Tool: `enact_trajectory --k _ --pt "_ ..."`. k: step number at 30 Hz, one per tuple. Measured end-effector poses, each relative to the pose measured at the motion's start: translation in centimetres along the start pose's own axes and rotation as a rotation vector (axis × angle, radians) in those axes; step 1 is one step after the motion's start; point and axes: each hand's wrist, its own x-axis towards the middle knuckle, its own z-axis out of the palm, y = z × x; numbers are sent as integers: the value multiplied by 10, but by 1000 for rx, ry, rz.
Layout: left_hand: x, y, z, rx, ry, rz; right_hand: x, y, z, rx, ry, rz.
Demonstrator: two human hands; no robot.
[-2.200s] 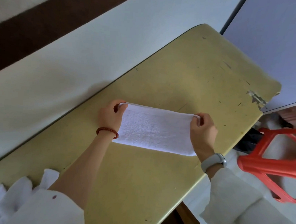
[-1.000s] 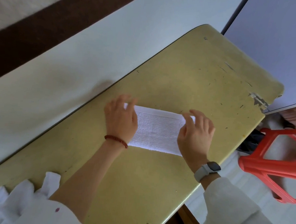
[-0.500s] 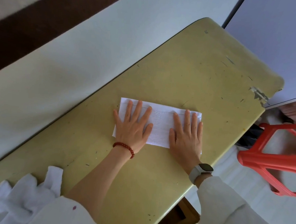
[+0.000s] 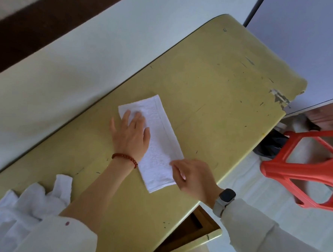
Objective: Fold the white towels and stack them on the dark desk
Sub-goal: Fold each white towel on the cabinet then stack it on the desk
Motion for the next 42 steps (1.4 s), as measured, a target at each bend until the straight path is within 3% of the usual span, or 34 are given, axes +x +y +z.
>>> enact_trajectory --k 5,8,12,20,24,28,34,39,42 --pt "-14 -5 4 -85 39 88 43 -4 -7 130 -3 266" --pt "-26 -14 -1 -168 109 -46 79 3 -8 131 -6 419" --pt "-42 -27 4 -131 28 -98 95 0 0 50 -130 543" --pt "-46 -35 10 -113 -180 -146 88 -10 5 -54 -158 623" --pt "-47 -34 10 -128 -186 -160 109 -7 5 -21 -228 646" --pt "-45 -35 10 -132 -193 -164 144 -2 8 72 -112 577" --pt "-46 -33 6 -147 -228 -176 185 7 15 -12 -58 538" --pt "-47 -35 10 -140 -217 -166 199 4 13 1 -135 594" --pt "-47 -35 9 -159 -211 -167 198 3 7 115 -131 530"
